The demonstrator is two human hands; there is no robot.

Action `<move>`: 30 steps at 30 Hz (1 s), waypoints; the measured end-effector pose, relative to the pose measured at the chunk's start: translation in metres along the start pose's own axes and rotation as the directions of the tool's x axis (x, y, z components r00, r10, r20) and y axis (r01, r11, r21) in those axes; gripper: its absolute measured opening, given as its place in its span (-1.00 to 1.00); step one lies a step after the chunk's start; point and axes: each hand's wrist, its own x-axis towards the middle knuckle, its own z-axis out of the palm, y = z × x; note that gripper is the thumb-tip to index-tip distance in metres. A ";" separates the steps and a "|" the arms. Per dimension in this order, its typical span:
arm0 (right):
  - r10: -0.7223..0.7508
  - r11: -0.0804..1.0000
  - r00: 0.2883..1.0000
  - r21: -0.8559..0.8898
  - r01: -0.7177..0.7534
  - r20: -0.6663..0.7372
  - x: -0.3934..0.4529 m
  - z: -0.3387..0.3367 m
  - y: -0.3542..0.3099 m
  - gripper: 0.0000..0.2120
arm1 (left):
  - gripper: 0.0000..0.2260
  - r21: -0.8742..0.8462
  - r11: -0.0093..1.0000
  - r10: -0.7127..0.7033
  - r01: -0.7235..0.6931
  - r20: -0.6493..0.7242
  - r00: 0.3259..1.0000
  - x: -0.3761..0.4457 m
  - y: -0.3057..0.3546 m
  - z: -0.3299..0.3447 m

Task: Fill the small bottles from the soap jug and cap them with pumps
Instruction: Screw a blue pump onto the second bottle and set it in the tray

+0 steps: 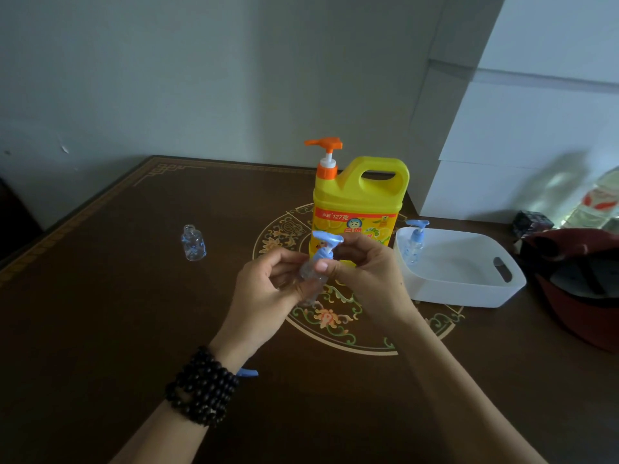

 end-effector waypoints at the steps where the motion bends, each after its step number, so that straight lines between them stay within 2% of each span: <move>1: -0.004 1.000 1.000 -0.025 0.003 -0.005 0.001 0.000 0.001 -0.67 | -0.61 0.003 1.000 -0.004 0.004 -0.005 1.000 0.000 0.001 0.001; 6: -0.046 0.997 0.987 0.075 0.035 0.152 0.001 -0.011 0.000 -0.78 | -0.74 -0.041 0.998 -0.049 0.050 0.043 0.998 0.004 -0.003 0.001; 8: -0.053 0.998 0.993 0.023 0.051 0.106 0.003 -0.010 0.002 -0.83 | -0.71 -0.024 0.999 -0.025 0.026 0.028 0.999 0.004 -0.003 0.001; 10: -0.037 0.999 0.999 -0.012 0.037 -0.008 0.003 -0.005 0.004 -0.82 | -0.69 0.051 0.999 0.019 -0.018 -0.032 0.999 0.003 -0.004 0.003; 12: -0.031 0.999 0.998 -0.012 0.031 -0.053 0.001 -0.001 0.004 -0.81 | -0.69 0.086 0.996 0.038 -0.033 -0.067 0.997 0.004 -0.006 0.004; 16: -0.040 0.999 0.998 -0.017 0.041 0.044 0.000 -0.005 0.006 -0.78 | -0.65 0.065 0.997 0.043 -0.039 -0.054 0.998 0.006 -0.007 0.004; 18: -0.056 0.998 0.998 -0.027 0.057 0.030 0.002 -0.006 0.009 -0.80 | -0.66 0.049 0.998 0.045 -0.044 -0.024 0.999 0.007 -0.007 0.003; 20: -0.065 0.997 0.998 -0.032 0.065 0.001 0.002 -0.006 0.008 -0.80 | -0.70 -0.052 0.999 -0.005 0.006 0.035 0.999 0.007 -0.007 0.002; 22: -0.064 0.998 0.998 -0.019 0.064 0.001 0.003 -0.005 0.008 -0.81 | -0.63 -0.113 0.992 -0.037 0.050 0.110 0.993 0.007 -0.007 0.003; 24: -0.054 0.999 0.998 -0.003 0.054 -0.008 0.002 -0.005 0.006 -0.81 | -0.60 -0.075 0.997 -0.020 0.030 0.134 0.991 0.006 -0.007 0.004; 27: -0.027 0.999 0.999 0.042 0.029 -0.045 0.002 -0.002 0.002 -0.78 | -0.67 -0.068 0.997 -0.013 0.021 0.107 0.994 0.007 -0.008 0.003; 30: -0.025 0.999 1.000 0.041 0.025 0.009 0.001 -0.004 -0.001 -0.79 | -0.69 -0.075 0.996 -0.046 0.056 0.127 0.991 0.008 -0.010 0.001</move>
